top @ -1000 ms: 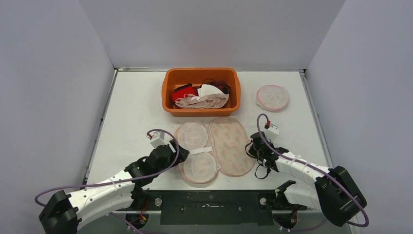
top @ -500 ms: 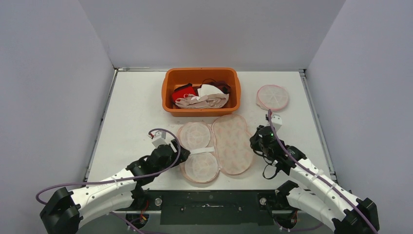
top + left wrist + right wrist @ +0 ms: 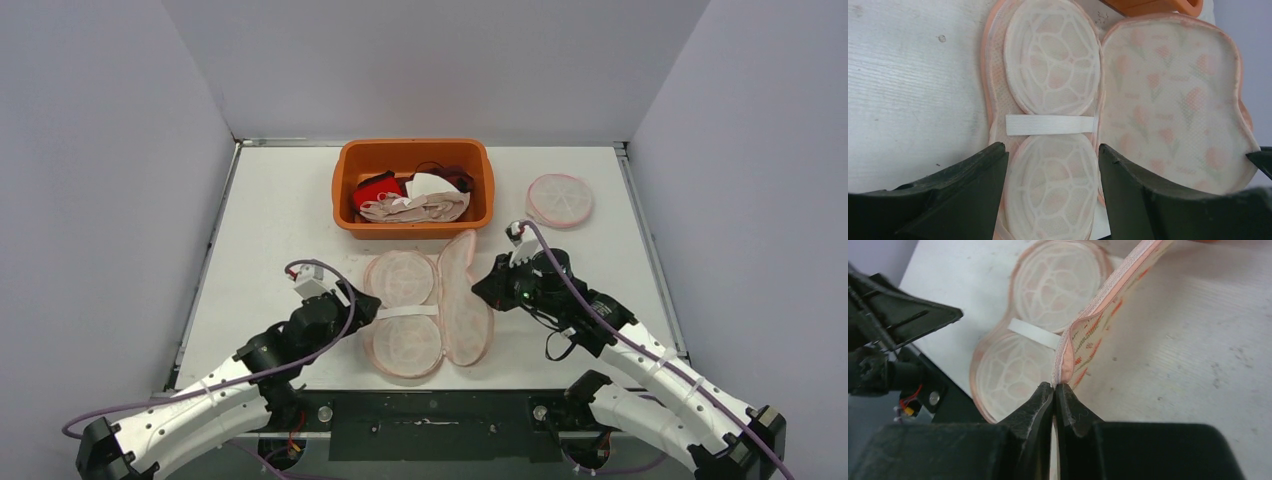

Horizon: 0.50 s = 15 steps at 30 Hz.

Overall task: Unzip the laundry bag and remove the bra
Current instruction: Close the laundry bag at the center of the board.

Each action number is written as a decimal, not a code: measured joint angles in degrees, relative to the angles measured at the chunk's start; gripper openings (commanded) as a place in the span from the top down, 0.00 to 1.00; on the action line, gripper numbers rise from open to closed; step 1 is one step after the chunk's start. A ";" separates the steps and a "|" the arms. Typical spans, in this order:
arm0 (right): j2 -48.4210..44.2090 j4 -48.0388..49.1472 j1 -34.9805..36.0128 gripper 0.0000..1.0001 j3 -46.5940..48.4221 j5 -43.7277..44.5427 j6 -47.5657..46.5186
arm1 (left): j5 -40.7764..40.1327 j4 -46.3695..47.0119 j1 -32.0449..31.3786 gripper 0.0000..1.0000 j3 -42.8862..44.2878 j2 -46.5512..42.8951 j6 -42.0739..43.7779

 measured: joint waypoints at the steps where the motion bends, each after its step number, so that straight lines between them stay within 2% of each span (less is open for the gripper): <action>1: 0.00 0.63 0.55 0.95 0.13 -1.44 -0.52 | -0.37 -1.07 0.00 0.36 0.00 -1.09 0.02; 9: 0.26 7.26 3.02 0.95 0.24 -10.84 -2.01 | -3.63 -8.15 0.02 0.35 0.00 -8.98 -0.26; 15: 2.43 13.46 5.77 0.95 0.20 -14.56 -1.97 | -4.70 -10.73 0.07 0.35 0.00 -10.47 -0.33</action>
